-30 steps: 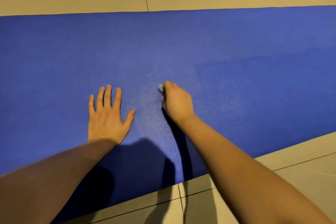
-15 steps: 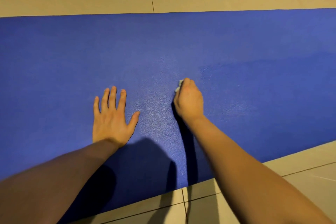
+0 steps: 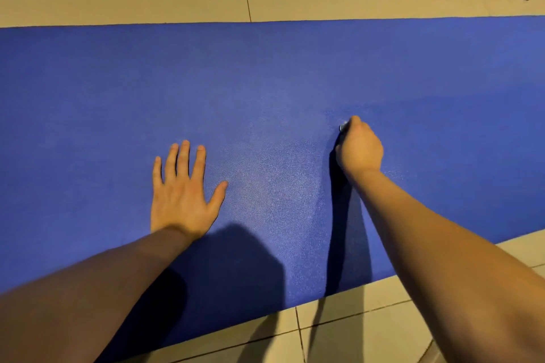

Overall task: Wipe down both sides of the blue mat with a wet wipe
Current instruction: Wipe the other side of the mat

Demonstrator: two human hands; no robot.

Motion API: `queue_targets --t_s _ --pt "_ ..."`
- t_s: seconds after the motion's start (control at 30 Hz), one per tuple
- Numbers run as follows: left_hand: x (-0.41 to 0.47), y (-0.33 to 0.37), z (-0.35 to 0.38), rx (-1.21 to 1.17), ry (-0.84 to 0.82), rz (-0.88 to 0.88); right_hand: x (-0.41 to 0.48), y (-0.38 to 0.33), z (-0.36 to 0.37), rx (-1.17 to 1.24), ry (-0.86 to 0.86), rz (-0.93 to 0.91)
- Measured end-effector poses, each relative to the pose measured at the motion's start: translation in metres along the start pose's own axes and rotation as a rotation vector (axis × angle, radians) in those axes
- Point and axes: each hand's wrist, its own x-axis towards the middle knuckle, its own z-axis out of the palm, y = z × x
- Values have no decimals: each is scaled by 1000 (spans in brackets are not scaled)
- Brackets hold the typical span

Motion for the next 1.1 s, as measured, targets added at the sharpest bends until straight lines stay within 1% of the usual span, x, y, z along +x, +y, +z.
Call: queue_targets --t_s 0.07,0.13,0.2,0.27,0.33,0.37,0.4,0.43,0.47,0.6,0.67,0.73,0.77,0.83,0.93,1.03,1.07,1.1 --pt "1 0 1 -6 -3 1 -3 -13 6 57 20 67" --pt "1 0 2 0 -3 2 -19 -42 18 161 37 23" --pt "1 0 2 5 -4 1 -45 -78 32 239 22 -113" --pt "0 0 2 8 3 0 -67 -105 41 225 -15 -307" --pt "0 0 2 9 2 -1 -72 -109 41 159 -37 -498" --pt "0 0 1 7 -2 -2 -67 -102 38 119 -34 -568" --pt "0 0 1 5 -3 -1 -58 -92 33 80 -35 -593" --pt "0 0 0 2 -1 1 -48 -79 28 47 -34 -566" --pt "0 0 0 -3 1 2 -36 -64 22 25 -26 -498" --pt "0 0 1 -6 -3 1 6 0 1 -39 41 -138" --pt "0 0 1 -12 -3 -1 14 6 0 -21 58 -12" --pt "0 0 1 -7 -4 1 8 -15 5 43 66 49" --pt "0 0 1 1 -5 0 1 -31 10 88 72 30" --pt "1 0 1 11 -4 -1 -20 -69 23 176 56 -85" --pt "0 0 3 -5 12 6 -57 -115 38 195 3 -371" --pt "-1 1 2 -7 16 9 -57 -113 32 106 -23 -605" --pt "-1 0 2 -4 13 10 -48 -102 28 69 -21 -622" --pt "-1 0 2 -3 10 10 -37 -89 23 42 -20 -588"
